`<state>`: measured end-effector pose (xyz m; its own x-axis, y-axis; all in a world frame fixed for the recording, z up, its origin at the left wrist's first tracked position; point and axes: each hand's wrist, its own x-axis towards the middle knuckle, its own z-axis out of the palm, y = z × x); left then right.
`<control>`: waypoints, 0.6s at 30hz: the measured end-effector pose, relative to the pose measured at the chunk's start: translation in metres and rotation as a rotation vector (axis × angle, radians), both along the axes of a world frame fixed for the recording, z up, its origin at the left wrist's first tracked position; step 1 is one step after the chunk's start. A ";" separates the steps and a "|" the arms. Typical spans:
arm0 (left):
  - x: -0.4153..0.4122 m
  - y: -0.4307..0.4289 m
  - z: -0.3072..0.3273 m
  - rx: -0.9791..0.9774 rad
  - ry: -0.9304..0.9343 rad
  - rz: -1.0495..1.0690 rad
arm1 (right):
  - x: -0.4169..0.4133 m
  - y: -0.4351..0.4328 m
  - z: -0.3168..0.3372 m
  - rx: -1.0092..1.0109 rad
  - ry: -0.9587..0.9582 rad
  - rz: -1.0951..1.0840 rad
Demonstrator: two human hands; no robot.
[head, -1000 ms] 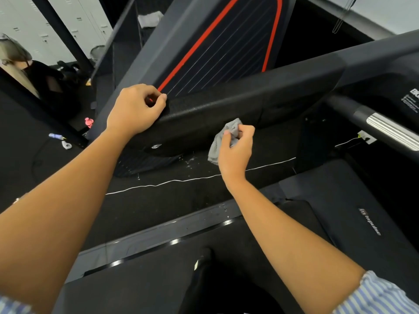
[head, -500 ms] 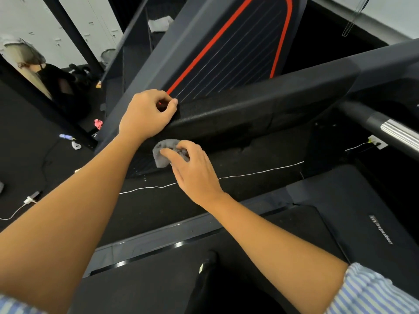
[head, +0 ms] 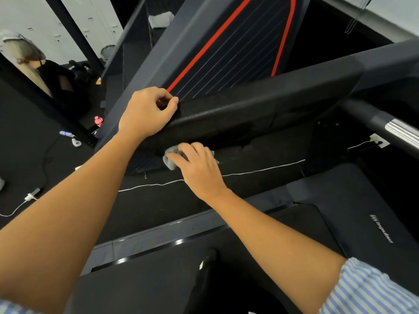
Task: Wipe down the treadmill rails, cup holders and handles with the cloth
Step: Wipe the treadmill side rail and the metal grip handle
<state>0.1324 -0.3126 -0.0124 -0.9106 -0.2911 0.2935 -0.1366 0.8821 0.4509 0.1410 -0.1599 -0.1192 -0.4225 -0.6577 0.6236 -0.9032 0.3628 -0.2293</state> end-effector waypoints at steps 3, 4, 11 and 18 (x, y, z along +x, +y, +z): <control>0.000 0.001 0.001 -0.005 0.008 -0.006 | 0.002 -0.009 0.016 -0.099 0.029 -0.018; 0.000 0.002 0.001 -0.008 0.012 -0.006 | 0.000 -0.011 0.018 -0.107 0.039 -0.017; 0.001 0.003 0.002 0.008 -0.002 0.004 | -0.009 -0.001 0.008 0.035 0.071 0.095; 0.003 0.003 0.002 -0.005 -0.007 -0.003 | -0.010 0.038 0.009 0.050 -0.126 -0.160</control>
<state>0.1356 -0.3092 -0.0101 -0.9135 -0.2869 0.2886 -0.1372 0.8847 0.4455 0.1308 -0.1218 -0.1103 -0.5970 -0.6046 0.5273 -0.7983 0.5131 -0.3154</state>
